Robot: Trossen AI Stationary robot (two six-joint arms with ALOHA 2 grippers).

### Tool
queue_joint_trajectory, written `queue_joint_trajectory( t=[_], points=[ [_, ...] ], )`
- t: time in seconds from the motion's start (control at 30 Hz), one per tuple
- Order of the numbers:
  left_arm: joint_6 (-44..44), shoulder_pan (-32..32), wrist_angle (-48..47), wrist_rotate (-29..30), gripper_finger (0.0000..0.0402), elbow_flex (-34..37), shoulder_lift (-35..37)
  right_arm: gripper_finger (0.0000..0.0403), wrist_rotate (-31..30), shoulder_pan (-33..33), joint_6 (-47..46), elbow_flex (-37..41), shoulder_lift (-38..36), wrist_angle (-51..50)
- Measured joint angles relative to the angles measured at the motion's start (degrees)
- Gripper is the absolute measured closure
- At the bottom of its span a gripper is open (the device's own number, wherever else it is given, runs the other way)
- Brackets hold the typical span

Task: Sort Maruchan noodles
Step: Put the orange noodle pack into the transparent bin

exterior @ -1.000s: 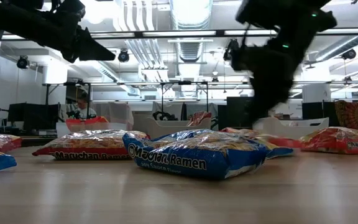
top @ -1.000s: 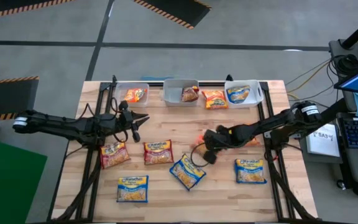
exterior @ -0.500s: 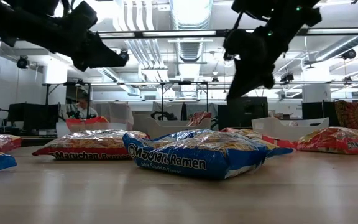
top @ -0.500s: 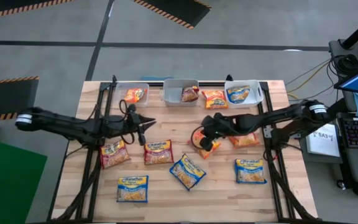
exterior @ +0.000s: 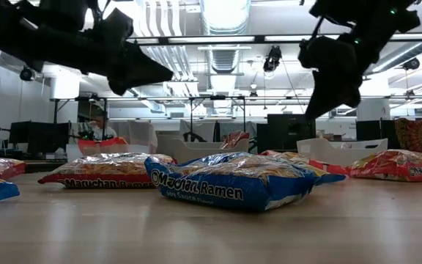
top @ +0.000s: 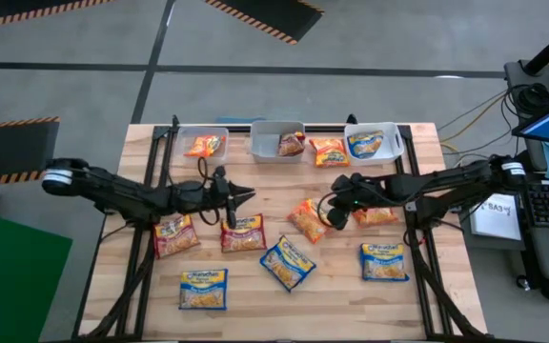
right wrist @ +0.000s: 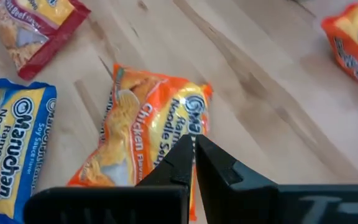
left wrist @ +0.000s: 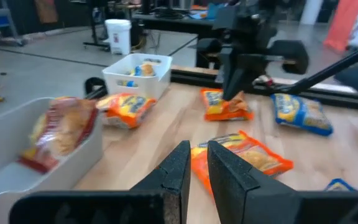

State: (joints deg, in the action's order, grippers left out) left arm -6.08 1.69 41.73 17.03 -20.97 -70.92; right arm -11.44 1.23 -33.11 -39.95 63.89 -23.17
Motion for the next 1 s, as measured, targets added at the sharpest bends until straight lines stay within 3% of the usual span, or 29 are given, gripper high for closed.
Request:
queue_joint_trajectory(
  t=[0.17, 0.3, 0.53, 0.73, 1.0],
  points=[
    [-2.0, 0.4, 5.2, -0.1, 0.0363, -1.6, -7.7, 0.0394, 3.0, 0.0, -3.1, 3.8, -2.4, 2.5],
    [-1.7, 1.4, 4.7, -0.7, 0.0363, -6.5, -14.5, 0.0394, 3.9, 0.0, -4.6, 5.1, -2.9, 2.7],
    [0.3, 2.0, 1.2, -0.8, 0.0363, -15.2, -25.8, 0.0378, 11.6, -0.1, -9.0, 5.7, -2.8, 2.7],
    [1.1, 2.0, 0.7, -1.2, 0.0363, -19.6, -32.8, 0.0311, 16.1, -0.1, -13.2, 5.8, -2.8, 2.8],
    [1.1, 2.0, 1.1, -3.1, 0.0363, -23.6, -39.6, 0.0187, 16.3, -1.3, -16.0, 7.0, -2.8, 2.7]
  ],
)
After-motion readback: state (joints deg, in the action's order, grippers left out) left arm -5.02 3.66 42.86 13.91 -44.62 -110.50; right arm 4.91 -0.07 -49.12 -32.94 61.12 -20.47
